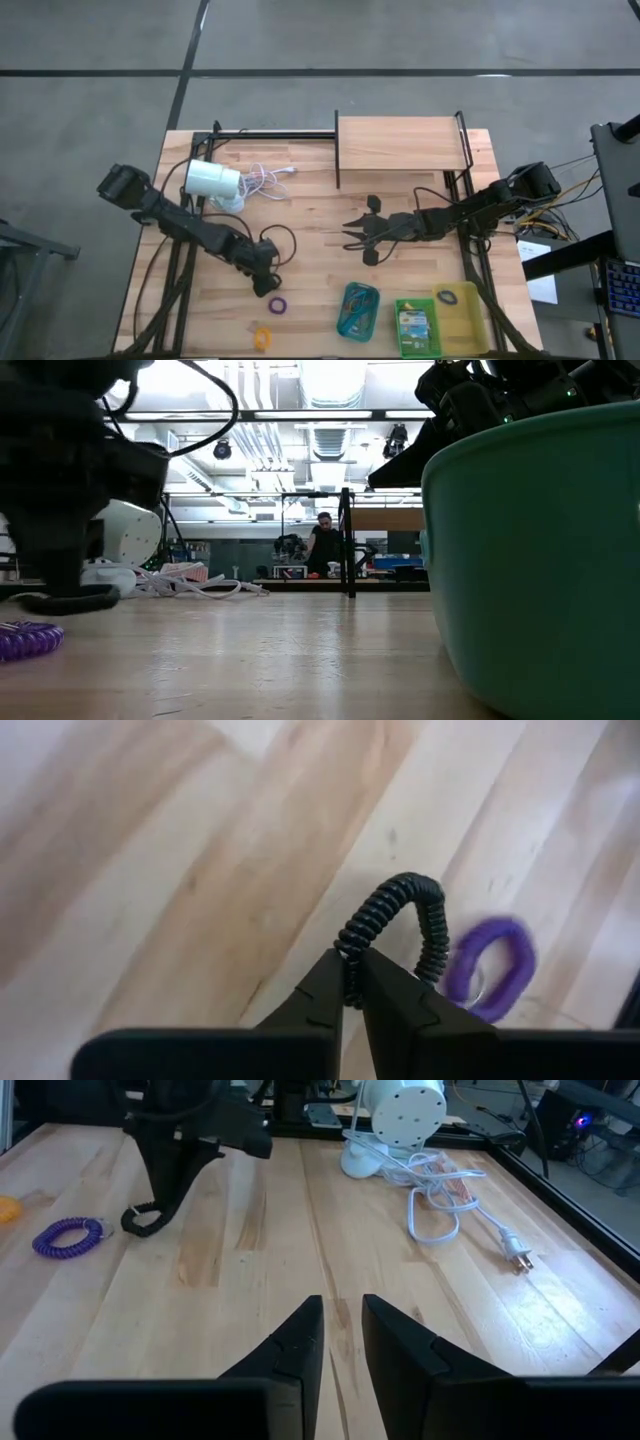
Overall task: Pick & Place Office Desk Supplies
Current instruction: Put the black spring rubberband into the yellow bin
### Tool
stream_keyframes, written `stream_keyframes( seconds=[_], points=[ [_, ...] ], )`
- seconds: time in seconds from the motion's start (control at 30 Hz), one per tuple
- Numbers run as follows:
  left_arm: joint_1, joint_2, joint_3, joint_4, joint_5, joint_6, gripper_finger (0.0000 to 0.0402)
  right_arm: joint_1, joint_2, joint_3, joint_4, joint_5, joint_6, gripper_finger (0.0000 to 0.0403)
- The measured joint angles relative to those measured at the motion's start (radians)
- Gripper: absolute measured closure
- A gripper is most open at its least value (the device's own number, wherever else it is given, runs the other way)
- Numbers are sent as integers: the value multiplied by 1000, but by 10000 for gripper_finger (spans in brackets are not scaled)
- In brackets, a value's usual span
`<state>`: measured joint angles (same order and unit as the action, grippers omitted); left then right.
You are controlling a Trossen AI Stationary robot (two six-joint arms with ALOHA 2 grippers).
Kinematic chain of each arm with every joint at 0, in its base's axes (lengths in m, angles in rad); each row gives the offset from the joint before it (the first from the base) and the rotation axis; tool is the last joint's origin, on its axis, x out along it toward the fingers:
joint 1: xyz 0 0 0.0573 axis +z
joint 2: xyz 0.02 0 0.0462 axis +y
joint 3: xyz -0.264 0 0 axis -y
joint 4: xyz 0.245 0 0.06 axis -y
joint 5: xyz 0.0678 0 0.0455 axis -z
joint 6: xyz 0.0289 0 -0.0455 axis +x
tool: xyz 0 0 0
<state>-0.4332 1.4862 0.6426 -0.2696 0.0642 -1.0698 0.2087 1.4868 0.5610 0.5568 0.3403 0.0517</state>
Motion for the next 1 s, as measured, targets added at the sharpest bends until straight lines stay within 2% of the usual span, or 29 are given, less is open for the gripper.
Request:
stream_keyframes(
  seconds=[0.13,0.23,0.37,0.47,0.53,0.77,1.0],
  points=[
    [36,-12,2,38,-24,1,373,0,0,0,0,0,0,333],
    [58,-12,33,37,-86,28,373,0,0,0,0,0,0,329],
    [70,-10,99,54,-270,110,373,0,0,0,0,0,0,323],
    [69,-10,131,140,-432,226,373,0,0,0,0,0,0,319],
    [77,-10,139,216,-479,308,373,0,0,0,0,0,0,317],
    [156,13,143,339,-481,338,373,0,0,0,0,0,0,322],
    [235,173,145,547,-378,416,373,0,0,0,0,0,0,334]
  ],
)
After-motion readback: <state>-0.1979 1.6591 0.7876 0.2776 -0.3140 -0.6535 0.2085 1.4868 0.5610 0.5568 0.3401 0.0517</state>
